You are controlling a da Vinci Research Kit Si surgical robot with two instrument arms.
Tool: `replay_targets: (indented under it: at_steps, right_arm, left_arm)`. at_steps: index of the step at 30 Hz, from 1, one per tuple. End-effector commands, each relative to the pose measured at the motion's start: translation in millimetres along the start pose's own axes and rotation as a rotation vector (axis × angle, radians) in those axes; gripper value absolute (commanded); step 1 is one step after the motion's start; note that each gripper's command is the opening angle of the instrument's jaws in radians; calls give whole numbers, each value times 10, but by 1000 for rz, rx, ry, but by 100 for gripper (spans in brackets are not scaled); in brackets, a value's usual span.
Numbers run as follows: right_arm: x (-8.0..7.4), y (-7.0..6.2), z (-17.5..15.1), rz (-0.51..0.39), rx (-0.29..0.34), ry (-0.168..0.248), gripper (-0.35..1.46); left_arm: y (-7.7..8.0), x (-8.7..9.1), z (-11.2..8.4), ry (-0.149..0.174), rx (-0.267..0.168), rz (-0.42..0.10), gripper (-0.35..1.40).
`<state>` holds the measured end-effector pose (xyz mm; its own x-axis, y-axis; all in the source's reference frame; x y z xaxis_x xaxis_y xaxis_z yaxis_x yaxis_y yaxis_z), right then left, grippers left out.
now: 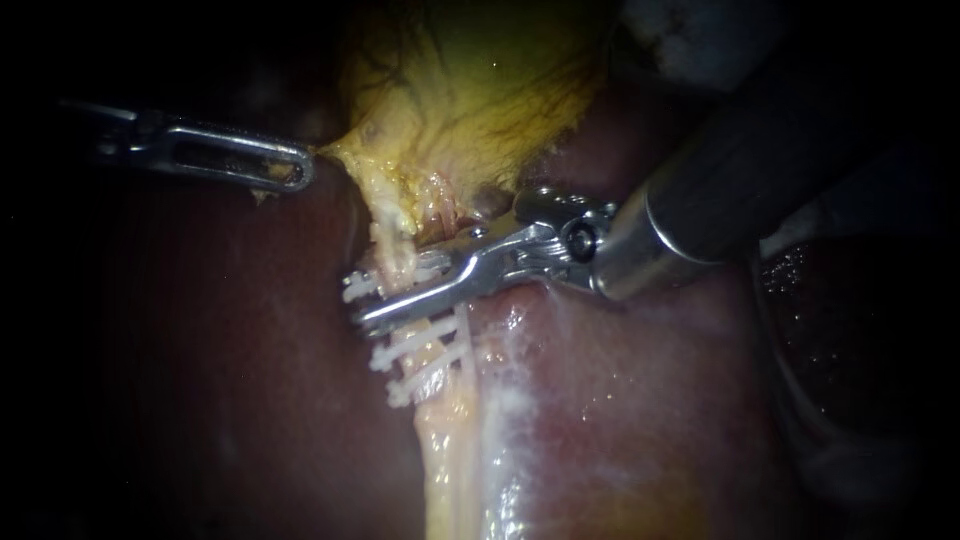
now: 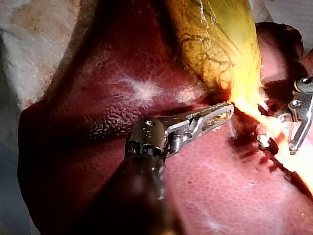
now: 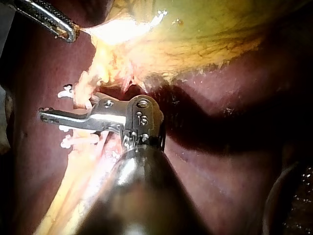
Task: Clipping third clip left tube
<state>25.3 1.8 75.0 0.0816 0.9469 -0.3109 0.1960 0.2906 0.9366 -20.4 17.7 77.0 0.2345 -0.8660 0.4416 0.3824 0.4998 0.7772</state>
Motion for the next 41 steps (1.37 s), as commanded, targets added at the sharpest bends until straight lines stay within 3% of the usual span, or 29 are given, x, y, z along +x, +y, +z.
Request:
replay_targets:
  at_steps: [1, 5, 10, 23, 31, 41]
  right_arm:
    - [0, -1, 2, 2, -20, 14, 49]
    - [-4, -7, 9, 13, -50, 55, 46]
    - [-8, -14, 13, 14, -47, 57, 39]
    - [-6, -11, 11, 14, -49, 58, -35]
    - [-6, -1, 9, 11, -52, 59, -35]
    - [-9, 1, 8, 9, -52, 58, -35]
  left_arm:
    - [0, 0, 0, 0, 0, 0, -35]
    - [0, 0, 0, 0, 0, 0, -35]
    - [0, 0, 0, 0, 0, 0, -35]
    - [0, 0, 0, 0, 0, 0, -35]
    - [1, 0, 0, 0, 0, 0, -35]
    - [1, 0, 0, 0, 1, 0, -35]
